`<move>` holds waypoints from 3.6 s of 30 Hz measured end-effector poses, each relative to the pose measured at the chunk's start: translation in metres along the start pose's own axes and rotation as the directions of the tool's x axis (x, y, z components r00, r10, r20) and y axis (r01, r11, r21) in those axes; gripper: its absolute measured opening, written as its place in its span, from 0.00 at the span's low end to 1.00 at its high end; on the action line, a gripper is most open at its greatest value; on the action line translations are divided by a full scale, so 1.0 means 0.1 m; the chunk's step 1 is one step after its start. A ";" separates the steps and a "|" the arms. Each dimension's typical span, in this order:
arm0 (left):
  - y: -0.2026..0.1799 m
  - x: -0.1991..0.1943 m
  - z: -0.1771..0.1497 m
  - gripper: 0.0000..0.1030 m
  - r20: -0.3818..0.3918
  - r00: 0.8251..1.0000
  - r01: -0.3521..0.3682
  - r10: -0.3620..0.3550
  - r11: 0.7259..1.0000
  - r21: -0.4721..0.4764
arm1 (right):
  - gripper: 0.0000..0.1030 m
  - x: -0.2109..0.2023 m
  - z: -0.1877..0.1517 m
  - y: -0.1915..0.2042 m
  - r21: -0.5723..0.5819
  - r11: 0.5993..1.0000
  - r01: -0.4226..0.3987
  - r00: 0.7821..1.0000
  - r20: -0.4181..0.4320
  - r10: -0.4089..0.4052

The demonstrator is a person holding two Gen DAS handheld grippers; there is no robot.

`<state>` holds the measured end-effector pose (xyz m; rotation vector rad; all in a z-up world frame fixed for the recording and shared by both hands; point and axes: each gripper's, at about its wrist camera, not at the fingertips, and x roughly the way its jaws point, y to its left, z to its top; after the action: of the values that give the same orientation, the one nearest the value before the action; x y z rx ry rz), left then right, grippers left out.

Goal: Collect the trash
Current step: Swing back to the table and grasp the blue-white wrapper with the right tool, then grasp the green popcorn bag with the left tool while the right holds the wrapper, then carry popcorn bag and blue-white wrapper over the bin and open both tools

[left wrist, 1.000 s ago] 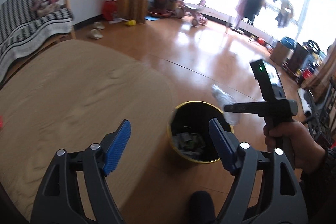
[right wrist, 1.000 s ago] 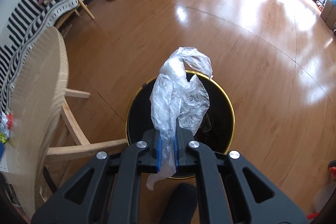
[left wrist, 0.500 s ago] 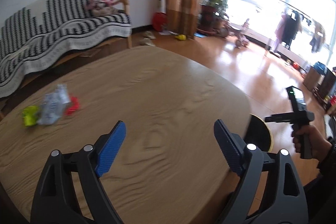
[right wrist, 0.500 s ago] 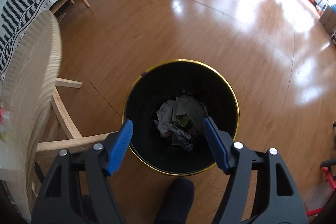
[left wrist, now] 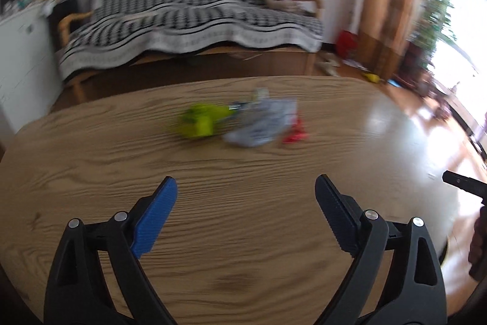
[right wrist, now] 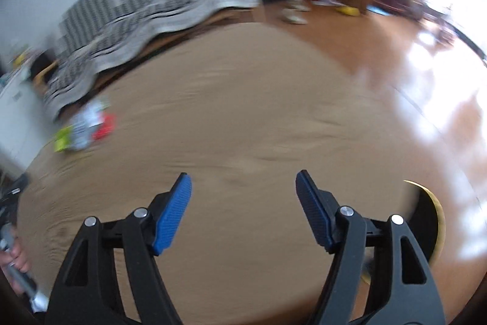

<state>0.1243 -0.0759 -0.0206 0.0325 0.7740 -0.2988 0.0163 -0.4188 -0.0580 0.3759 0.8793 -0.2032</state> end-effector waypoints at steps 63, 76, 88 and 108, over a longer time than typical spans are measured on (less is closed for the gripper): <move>-0.07 1.29 0.48 0.53 -0.089 0.991 -0.087 0.097 0.989 0.116 | 0.36 -0.43 -0.39 0.66 -0.140 0.979 -0.149 0.989 -0.011 0.149; -2.02 -0.09 -0.02 0.53 -0.025 0.972 0.230 -0.233 0.928 0.293 | 0.36 -1.22 -0.68 -1.47 0.164 0.986 0.032 0.995 0.092 -0.047; -3.95 -0.31 -0.91 0.53 -0.201 0.861 0.506 -0.466 0.755 0.417 | 0.36 -0.96 -1.24 -3.17 0.364 0.907 0.213 0.976 -0.114 -0.184; -4.52 0.00 -1.19 0.53 -0.285 0.844 0.537 -0.455 0.726 0.429 | 0.65 -0.74 -1.24 -3.43 0.418 0.871 0.259 0.964 -0.171 -0.204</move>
<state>-0.0831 -0.4923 -0.0697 0.3443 0.8417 -1.0267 -0.2295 -0.6815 -0.1528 0.7094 0.9985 -0.6149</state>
